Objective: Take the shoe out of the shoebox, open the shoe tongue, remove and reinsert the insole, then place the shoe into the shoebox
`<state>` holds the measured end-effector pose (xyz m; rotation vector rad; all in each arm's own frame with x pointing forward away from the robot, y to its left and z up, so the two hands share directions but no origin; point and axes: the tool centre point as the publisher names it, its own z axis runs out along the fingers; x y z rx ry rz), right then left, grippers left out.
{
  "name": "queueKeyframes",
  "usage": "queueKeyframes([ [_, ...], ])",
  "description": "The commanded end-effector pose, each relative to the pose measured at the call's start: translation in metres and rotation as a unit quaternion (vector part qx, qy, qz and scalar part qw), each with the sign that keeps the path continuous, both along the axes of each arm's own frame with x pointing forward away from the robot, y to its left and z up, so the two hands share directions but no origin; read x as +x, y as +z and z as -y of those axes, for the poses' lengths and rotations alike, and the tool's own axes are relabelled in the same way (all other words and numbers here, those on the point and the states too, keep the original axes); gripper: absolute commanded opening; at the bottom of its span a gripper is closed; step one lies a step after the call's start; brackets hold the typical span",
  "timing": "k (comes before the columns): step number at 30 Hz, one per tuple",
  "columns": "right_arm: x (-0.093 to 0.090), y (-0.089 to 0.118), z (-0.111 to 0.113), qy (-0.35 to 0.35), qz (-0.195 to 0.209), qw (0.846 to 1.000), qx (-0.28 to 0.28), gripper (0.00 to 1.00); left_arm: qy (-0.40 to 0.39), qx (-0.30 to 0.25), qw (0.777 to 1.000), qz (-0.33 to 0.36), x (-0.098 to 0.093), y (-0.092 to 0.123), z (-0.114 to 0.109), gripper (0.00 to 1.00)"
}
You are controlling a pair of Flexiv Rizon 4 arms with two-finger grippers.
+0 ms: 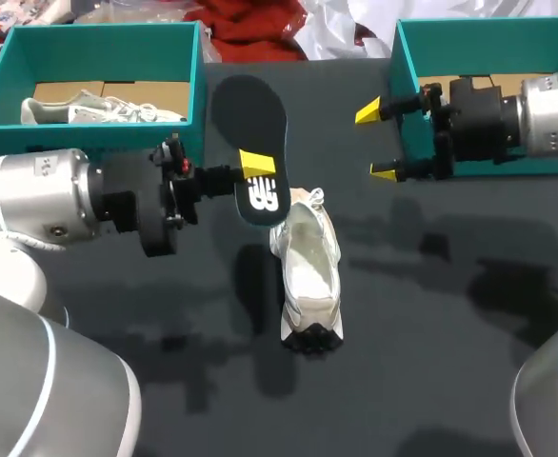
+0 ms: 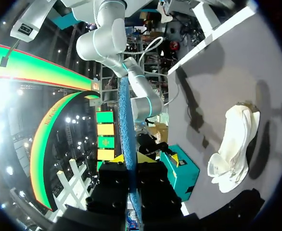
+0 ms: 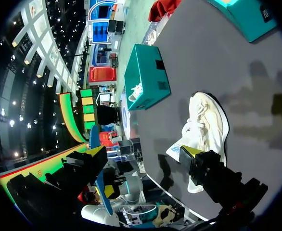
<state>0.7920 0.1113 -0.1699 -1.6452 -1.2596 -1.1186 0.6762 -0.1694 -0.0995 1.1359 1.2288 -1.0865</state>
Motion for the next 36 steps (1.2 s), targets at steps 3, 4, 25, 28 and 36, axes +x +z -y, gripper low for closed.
queueKeyframes([
  [3,0.012,-0.004,-0.013,0.016,0.019,0.999,0.033,1.0,-0.008,0.018,1.0,-0.008,0.027,-0.019,0.018,0.0],
  [4,0.012,-0.004,-0.014,0.021,0.021,0.999,0.042,1.0,-0.011,0.013,1.0,-0.015,0.033,-0.023,0.02,0.0],
  [25,0.01,-0.004,-0.032,0.052,0.024,0.997,0.046,1.0,-0.041,-0.002,0.999,-0.033,0.061,-0.06,0.048,0.0],
  [28,0.005,-0.003,-0.037,0.06,0.03,0.997,0.05,1.0,-0.045,0.003,0.999,-0.019,0.066,-0.063,0.053,0.0],
  [36,-0.003,-0.003,-0.047,0.073,0.038,0.995,0.058,1.0,-0.043,0.006,0.999,-0.02,0.075,-0.067,0.062,0.0],
])
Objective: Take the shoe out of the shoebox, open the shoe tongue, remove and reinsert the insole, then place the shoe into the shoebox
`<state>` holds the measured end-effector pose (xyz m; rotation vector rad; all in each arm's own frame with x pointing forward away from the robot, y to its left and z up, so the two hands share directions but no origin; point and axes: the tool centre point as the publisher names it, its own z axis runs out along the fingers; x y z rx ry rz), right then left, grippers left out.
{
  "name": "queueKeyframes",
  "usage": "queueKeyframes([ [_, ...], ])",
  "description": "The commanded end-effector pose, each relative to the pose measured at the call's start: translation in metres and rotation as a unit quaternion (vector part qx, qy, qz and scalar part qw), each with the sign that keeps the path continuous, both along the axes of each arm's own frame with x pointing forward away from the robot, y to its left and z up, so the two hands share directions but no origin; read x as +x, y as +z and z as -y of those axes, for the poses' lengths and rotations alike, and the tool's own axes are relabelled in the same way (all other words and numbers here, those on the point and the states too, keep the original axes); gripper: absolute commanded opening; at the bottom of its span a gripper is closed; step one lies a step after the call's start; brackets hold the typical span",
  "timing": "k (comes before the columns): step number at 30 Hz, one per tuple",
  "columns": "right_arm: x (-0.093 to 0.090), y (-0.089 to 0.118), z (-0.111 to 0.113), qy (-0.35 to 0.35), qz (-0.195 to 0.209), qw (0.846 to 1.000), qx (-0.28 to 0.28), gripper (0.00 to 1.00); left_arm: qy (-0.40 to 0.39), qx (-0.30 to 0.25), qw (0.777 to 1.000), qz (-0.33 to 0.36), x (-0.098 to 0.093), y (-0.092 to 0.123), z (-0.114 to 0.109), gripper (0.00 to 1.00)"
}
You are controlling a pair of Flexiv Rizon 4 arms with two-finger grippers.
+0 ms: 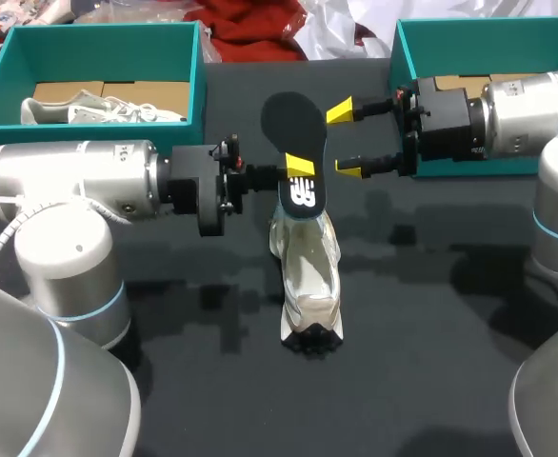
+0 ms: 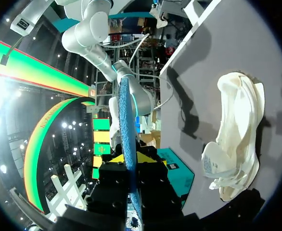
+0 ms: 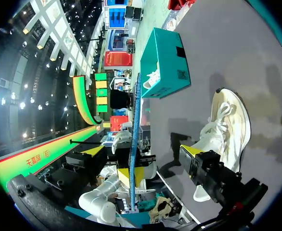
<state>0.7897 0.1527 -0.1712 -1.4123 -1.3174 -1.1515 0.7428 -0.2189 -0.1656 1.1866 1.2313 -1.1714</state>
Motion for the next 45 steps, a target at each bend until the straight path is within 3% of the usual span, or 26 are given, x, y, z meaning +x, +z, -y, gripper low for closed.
queueKeyframes([
  [1,-0.002,-0.002,-0.007,-0.001,-0.002,1.0,0.001,0.99,-0.002,0.001,1.0,0.001,0.009,-0.002,0.014,0.0],
  [3,-0.003,-0.002,-0.009,0.001,-0.003,1.0,0.002,0.94,-0.005,0.005,1.0,0.003,0.01,-0.003,0.015,0.0],
  [7,-0.003,-0.004,-0.015,0.007,-0.003,1.0,0.008,0.7,-0.009,0.007,1.0,0.005,0.009,-0.004,0.019,0.0],
  [12,-0.003,-0.004,-0.019,0.013,-0.002,1.0,0.011,0.51,-0.009,0.01,1.0,0.009,0.01,-0.007,0.022,0.0],
  [30,-0.005,-0.009,-0.019,0.009,-0.011,1.0,0.017,0.29,-0.006,0.015,1.0,0.013,0.01,-0.013,0.029,0.0],
  [33,-0.006,-0.009,-0.019,0.008,-0.012,1.0,0.018,0.19,-0.004,0.017,1.0,0.014,0.01,-0.014,0.03,0.0],
  [35,-0.006,-0.01,-0.02,0.008,-0.011,1.0,0.02,0.0,-0.003,0.018,1.0,0.014,0.01,-0.015,0.03,0.0],
  [42,-0.004,-0.01,-0.02,0.01,-0.008,1.0,0.02,0.0,0.003,0.022,1.0,0.008,0.011,-0.018,0.029,0.0],
  [44,-0.004,-0.011,-0.02,0.01,-0.009,1.0,0.021,0.0,0.003,0.023,1.0,0.006,0.008,-0.014,0.024,0.84],
  [45,-0.003,-0.011,-0.019,0.01,-0.009,1.0,0.021,0.0,0.003,0.023,1.0,0.003,0.007,-0.011,0.019,1.0],
])
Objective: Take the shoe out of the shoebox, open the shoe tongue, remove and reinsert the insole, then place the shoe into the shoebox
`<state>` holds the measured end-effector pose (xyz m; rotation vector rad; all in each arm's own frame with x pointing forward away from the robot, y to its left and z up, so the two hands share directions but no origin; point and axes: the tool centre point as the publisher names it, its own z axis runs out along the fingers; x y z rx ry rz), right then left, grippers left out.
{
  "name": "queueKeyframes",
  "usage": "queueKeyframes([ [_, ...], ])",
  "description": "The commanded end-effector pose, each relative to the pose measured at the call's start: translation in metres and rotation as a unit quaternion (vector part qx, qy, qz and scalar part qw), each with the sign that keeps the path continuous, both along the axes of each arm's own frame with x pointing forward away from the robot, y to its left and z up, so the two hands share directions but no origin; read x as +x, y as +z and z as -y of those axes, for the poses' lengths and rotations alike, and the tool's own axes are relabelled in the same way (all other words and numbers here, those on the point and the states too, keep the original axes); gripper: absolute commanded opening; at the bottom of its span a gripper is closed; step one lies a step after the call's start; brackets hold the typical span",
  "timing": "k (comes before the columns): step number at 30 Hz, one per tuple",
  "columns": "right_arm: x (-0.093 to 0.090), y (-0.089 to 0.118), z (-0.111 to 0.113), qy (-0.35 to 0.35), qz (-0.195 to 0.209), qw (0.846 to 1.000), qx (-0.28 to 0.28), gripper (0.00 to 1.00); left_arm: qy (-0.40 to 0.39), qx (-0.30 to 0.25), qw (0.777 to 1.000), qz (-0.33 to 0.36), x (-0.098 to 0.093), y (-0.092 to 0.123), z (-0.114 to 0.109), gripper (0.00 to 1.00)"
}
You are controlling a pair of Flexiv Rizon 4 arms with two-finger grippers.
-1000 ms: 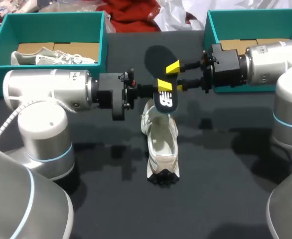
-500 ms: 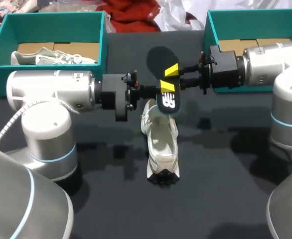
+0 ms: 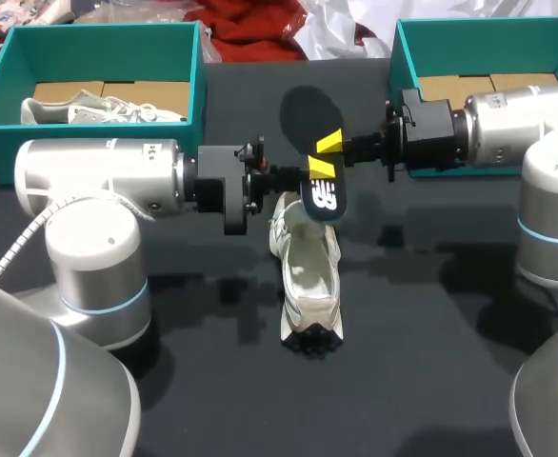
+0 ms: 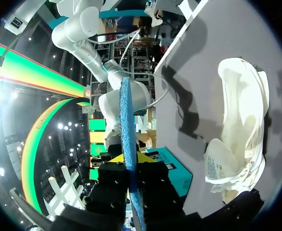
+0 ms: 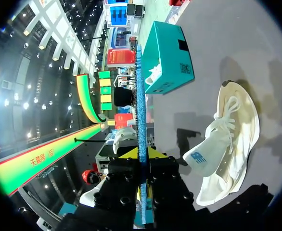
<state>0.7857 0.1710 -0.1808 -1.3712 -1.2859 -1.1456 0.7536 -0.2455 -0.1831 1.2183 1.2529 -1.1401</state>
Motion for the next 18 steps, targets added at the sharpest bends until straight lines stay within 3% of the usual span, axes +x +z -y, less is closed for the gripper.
queueKeyframes([
  [1,0.001,-0.002,0.0,-0.001,-0.002,1.0,0.0,0.0,0.001,0.003,1.0,-0.004,-0.004,0.009,-0.012,1.0],
  [8,-0.004,-0.009,0.011,-0.011,-0.005,1.0,0.004,0.0,0.003,0.036,0.999,-0.025,-0.001,0.036,-0.071,1.0],
  [12,-0.007,-0.013,0.015,-0.019,-0.01,1.0,0.002,0.0,-0.033,0.138,0.988,0.061,0.01,0.044,-0.104,1.0],
  [18,-0.012,-0.018,0.017,-0.017,-0.012,1.0,0.0,0.0,-0.033,0.138,0.988,0.061,0.01,0.044,-0.104,1.0],
])
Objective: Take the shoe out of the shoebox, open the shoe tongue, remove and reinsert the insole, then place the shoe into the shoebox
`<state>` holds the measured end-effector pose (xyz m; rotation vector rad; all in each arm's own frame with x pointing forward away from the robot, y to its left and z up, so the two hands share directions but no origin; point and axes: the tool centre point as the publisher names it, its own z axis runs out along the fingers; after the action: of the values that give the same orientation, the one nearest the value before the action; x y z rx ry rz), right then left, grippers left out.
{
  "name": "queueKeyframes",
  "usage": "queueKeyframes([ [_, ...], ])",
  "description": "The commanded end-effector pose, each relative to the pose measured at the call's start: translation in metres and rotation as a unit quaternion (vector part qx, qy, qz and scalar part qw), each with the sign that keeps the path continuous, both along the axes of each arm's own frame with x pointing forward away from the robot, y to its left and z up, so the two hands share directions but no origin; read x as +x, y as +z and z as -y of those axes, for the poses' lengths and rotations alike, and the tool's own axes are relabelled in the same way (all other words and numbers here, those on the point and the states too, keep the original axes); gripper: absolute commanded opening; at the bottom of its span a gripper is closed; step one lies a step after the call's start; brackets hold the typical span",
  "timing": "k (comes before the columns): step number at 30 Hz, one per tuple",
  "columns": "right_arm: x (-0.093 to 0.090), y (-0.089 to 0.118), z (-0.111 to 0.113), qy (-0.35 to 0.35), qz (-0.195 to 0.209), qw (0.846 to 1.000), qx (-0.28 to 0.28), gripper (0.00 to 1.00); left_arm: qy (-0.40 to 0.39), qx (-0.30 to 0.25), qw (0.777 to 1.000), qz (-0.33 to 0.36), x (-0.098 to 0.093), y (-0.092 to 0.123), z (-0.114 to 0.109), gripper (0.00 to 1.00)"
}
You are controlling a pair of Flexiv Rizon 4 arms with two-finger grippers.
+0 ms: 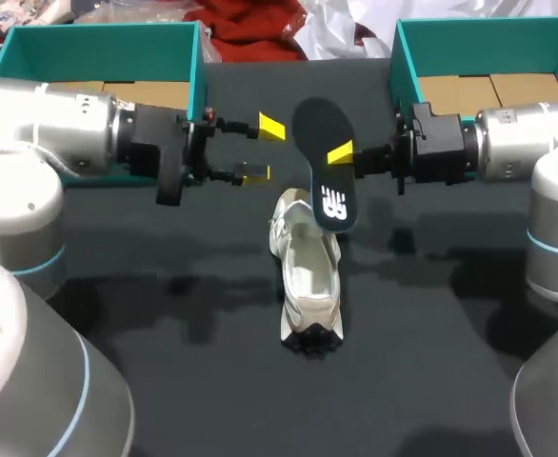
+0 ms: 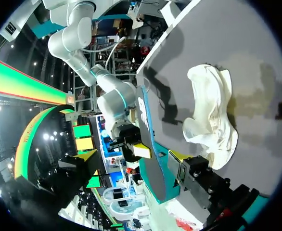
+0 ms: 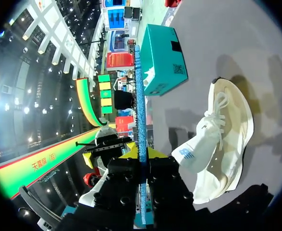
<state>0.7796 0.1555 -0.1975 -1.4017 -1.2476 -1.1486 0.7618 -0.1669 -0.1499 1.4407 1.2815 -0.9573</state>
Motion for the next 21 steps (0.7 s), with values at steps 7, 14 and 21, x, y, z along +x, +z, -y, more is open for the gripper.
queueKeyframes([
  [7,-0.006,-0.004,0.001,0.0,-0.001,1.0,-0.004,0.0,-0.016,0.038,0.999,-0.003,0.001,0.011,-0.025,1.0],
  [14,-0.006,-0.004,0.001,0.0,-0.001,1.0,-0.004,0.0,0.012,0.117,0.993,-0.02,0.024,0.025,-0.016,1.0],
  [21,-0.006,-0.004,0.001,0.0,-0.001,1.0,-0.004,0.0,0.094,0.374,0.922,0.023,0.05,0.039,-0.002,1.0],
])
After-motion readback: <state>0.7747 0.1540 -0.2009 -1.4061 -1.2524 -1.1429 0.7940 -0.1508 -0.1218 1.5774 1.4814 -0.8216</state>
